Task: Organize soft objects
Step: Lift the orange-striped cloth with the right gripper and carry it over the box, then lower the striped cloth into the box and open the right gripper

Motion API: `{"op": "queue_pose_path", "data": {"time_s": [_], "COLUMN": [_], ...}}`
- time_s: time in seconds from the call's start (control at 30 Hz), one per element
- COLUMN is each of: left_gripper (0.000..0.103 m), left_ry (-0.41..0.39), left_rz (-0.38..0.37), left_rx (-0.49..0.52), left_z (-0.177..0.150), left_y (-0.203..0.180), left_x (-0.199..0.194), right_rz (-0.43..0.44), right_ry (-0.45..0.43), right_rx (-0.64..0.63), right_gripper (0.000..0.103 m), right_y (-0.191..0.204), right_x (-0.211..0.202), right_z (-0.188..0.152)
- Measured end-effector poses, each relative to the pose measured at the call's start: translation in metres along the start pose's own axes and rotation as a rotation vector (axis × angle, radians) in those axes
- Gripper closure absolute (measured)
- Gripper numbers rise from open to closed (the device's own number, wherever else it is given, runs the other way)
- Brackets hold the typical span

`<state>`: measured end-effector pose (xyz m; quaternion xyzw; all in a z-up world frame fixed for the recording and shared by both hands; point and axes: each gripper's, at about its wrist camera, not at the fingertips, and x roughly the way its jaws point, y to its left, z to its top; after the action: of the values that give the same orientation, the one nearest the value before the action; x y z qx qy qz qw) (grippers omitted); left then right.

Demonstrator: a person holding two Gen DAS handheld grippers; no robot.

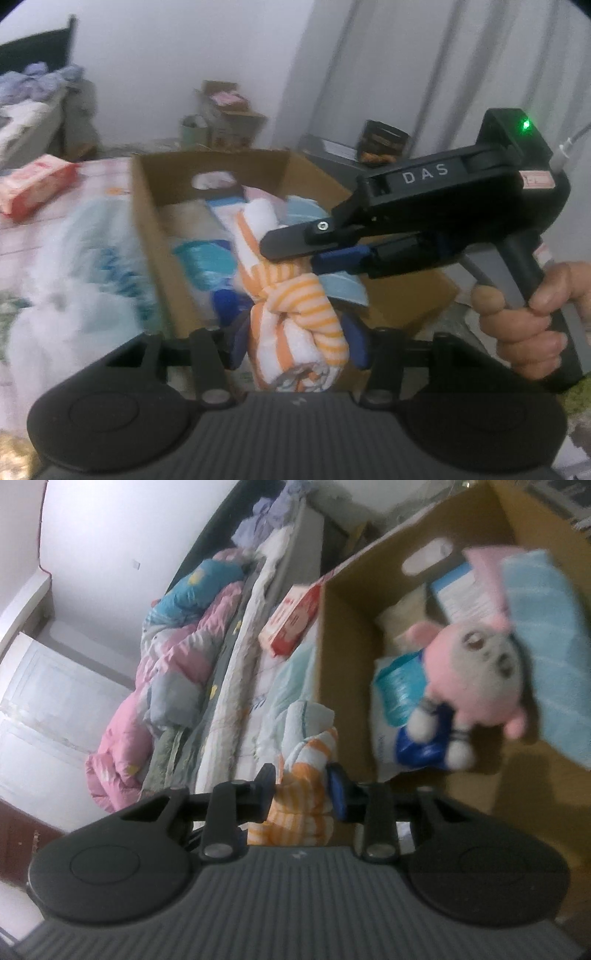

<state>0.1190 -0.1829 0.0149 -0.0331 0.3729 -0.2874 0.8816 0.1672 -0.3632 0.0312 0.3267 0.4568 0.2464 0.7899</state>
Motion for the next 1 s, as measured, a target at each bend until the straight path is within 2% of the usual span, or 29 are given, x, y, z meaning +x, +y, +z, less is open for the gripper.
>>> {"op": "queue_pose_path", "data": {"time_s": [0.13, 0.27, 0.4, 0.5, 0.6, 0.73, 0.87, 1.0], "left_gripper": [0.046, 0.042, 0.041, 0.04, 0.038, 0.037, 0.037, 0.037], "left_ry": [0.039, 0.02, -0.01, -0.036, -0.063, -0.068, -0.049, -0.042], "left_rz": [-0.06, -0.075, -0.05, 0.0, 0.082, 0.189, 0.242, 0.27], "left_rx": [0.003, 0.022, 0.019, -0.006, -0.015, -0.045, -0.103, -0.144], "left_z": [-0.001, -0.002, -0.003, -0.003, -0.006, -0.016, -0.026, -0.035], "left_y": [-0.005, -0.004, 0.004, 0.018, 0.034, 0.058, 0.08, 0.093], "left_x": [0.012, 0.006, -0.01, -0.024, -0.04, -0.055, -0.062, -0.07], "right_rz": [-0.054, -0.118, -0.166, -0.222, -0.274, -0.311, -0.353, -0.363], "right_ry": [-0.03, -0.058, -0.07, -0.058, -0.012, 0.097, 0.222, 0.287], "right_rx": [-0.031, -0.061, -0.104, -0.178, -0.253, -0.302, -0.335, -0.324], "right_gripper": [0.076, 0.076, 0.076, 0.076, 0.076, 0.076, 0.075, 0.07], "right_y": [-0.013, -0.026, -0.031, -0.028, -0.026, -0.029, -0.038, -0.045], "right_x": [-0.016, -0.031, -0.043, -0.045, -0.036, -0.008, 0.031, 0.057], "right_z": [-0.001, -0.001, 0.002, 0.006, 0.008, 0.008, 0.003, 0.003]}}
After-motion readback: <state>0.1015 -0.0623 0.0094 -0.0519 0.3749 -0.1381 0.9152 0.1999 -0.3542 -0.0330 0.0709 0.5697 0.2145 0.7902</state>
